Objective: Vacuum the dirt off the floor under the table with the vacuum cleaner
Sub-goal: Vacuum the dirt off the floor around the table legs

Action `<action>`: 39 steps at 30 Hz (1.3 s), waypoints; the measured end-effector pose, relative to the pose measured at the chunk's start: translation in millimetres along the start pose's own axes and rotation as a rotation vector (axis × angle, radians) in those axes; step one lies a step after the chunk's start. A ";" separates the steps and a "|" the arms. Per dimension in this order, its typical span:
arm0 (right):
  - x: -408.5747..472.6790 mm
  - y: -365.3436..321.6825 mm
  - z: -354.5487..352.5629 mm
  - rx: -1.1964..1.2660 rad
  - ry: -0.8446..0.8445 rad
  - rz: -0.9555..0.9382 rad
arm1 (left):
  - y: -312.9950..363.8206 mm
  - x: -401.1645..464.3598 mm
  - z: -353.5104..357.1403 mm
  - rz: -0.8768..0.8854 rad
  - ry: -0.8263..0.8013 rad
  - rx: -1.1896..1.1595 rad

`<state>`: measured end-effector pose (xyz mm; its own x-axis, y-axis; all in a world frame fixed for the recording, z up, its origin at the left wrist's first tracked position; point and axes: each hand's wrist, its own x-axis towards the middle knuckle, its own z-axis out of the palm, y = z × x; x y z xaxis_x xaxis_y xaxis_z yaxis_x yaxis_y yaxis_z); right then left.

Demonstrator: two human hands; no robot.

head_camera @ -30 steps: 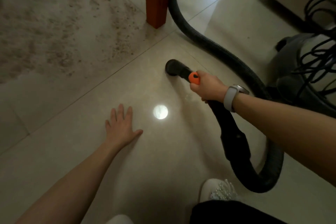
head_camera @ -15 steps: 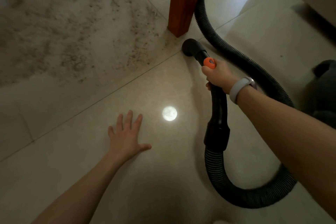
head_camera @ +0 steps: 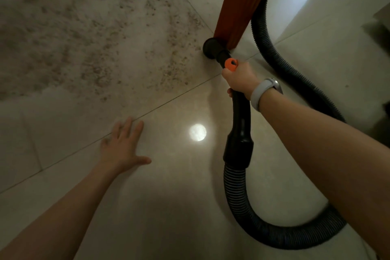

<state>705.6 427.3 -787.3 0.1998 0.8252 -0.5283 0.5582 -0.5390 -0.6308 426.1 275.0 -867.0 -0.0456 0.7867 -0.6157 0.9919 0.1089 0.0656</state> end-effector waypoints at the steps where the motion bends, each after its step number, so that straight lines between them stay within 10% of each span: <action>1: 1.8 -4.5 2.3 -0.005 0.008 0.014 | -1.9 -0.1 0.2 0.003 0.001 0.004; 39: 19.7 -57.4 -16.3 0.087 -0.142 0.092 | -19.7 12.6 -41.2 -0.030 -0.138 -0.048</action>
<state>690.7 477.3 -752.2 0.1280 0.7432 -0.6568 0.4699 -0.6286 -0.6197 401.1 307.8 -843.7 -0.0555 0.6922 -0.7196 0.9834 0.1626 0.0806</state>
